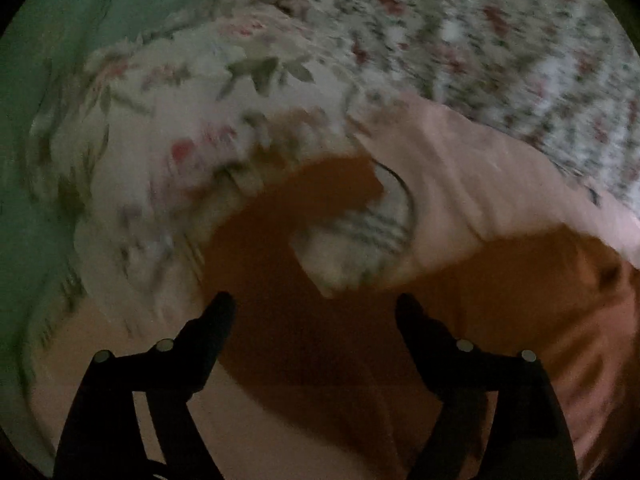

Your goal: Fold small clothes

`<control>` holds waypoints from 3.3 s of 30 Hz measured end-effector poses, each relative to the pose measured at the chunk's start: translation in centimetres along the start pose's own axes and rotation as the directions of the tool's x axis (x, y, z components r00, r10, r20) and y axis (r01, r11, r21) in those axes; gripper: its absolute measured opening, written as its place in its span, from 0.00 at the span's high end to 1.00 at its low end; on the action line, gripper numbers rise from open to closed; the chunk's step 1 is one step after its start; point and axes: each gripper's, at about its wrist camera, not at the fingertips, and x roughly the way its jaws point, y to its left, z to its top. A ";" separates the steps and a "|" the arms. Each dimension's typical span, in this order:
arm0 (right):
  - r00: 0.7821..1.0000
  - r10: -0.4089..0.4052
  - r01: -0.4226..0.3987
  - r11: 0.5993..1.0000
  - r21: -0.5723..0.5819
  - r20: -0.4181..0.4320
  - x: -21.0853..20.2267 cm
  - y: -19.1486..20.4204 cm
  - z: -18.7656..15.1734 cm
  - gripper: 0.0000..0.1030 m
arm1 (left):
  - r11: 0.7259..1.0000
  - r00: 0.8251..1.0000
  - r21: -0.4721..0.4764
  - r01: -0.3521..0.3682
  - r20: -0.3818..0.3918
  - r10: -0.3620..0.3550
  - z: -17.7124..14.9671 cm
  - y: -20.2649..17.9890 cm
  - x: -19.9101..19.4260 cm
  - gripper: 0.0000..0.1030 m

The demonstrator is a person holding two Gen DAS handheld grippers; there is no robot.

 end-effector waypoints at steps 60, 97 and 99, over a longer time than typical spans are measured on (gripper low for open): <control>0.999 0.045 -0.046 0.977 0.209 0.007 3.8 -5.0 0.1 0.40 | 0.930 0.953 0.213 0.299 -0.117 -0.279 -17.3 -12.2 -7.6 0.42; 0.988 -0.153 0.154 0.980 0.123 -0.015 3.1 -8.2 1.3 1.00 | 0.986 0.974 -0.075 0.150 -0.162 -0.161 -14.9 -5.2 -1.9 0.58; 0.989 -0.131 0.122 0.986 0.116 0.075 1.1 -7.7 1.9 1.00 | 0.987 0.974 -0.072 0.145 -0.164 -0.155 -14.9 -5.3 -1.9 0.58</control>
